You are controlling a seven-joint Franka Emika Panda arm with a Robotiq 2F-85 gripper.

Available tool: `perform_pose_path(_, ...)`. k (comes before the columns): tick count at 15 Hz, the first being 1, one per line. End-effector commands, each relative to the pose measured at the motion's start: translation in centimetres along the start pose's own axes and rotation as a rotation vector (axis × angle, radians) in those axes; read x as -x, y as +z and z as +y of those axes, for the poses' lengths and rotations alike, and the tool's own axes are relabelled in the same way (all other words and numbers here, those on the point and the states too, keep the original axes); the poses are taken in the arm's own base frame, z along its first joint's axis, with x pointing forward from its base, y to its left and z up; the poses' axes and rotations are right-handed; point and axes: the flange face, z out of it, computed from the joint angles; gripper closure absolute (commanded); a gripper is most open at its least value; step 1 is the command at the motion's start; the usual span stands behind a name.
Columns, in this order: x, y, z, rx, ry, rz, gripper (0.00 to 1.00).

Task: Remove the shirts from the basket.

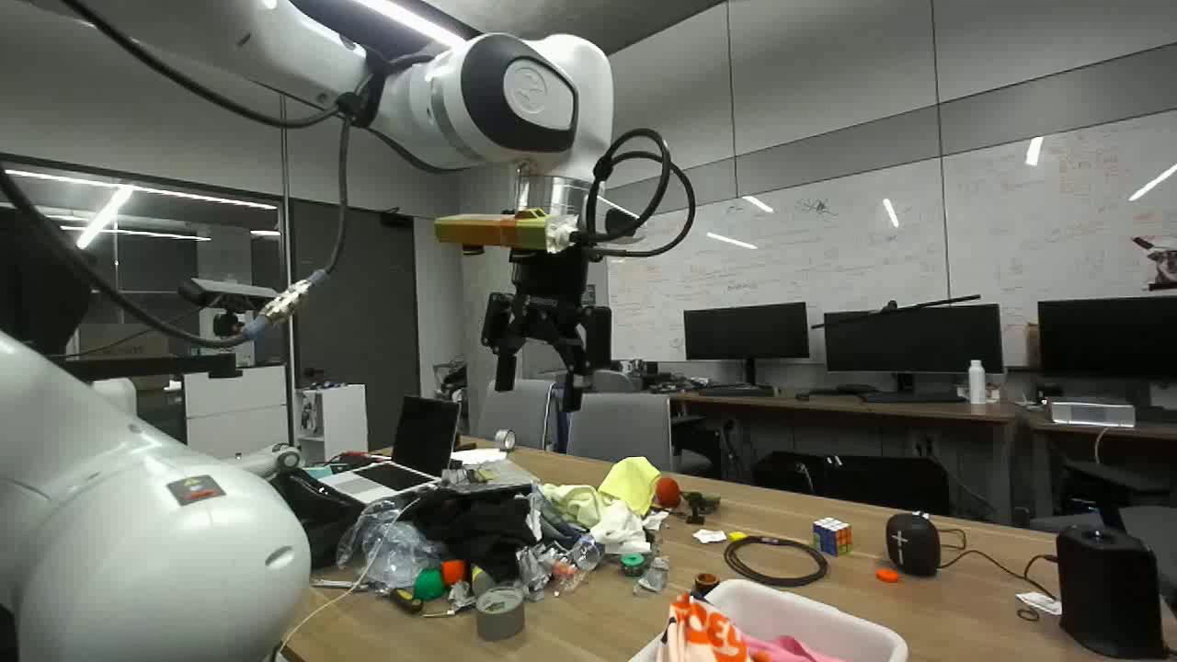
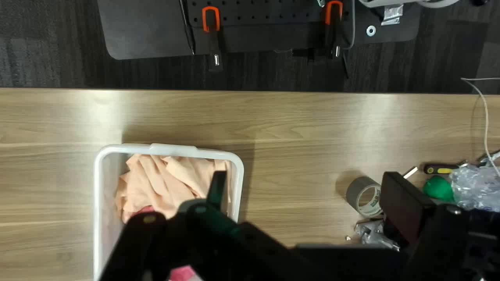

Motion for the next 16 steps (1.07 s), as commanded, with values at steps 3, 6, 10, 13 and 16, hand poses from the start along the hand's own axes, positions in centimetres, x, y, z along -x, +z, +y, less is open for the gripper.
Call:
perform_pose_path(3,0.0,-0.8,0.0,0.002,0.000,0.016,0.00)
perform_pose_path(6,-0.9,-0.6,-0.1,0.020,0.003,0.013,0.00)
perform_pose_path(10,-4.9,0.4,-0.8,0.051,0.017,0.021,0.00)
perform_pose_path(13,-8.5,1.0,-0.8,0.067,0.075,0.079,0.00)
perform_pose_path(16,-12.0,1.7,-0.5,0.112,0.204,0.164,0.00)
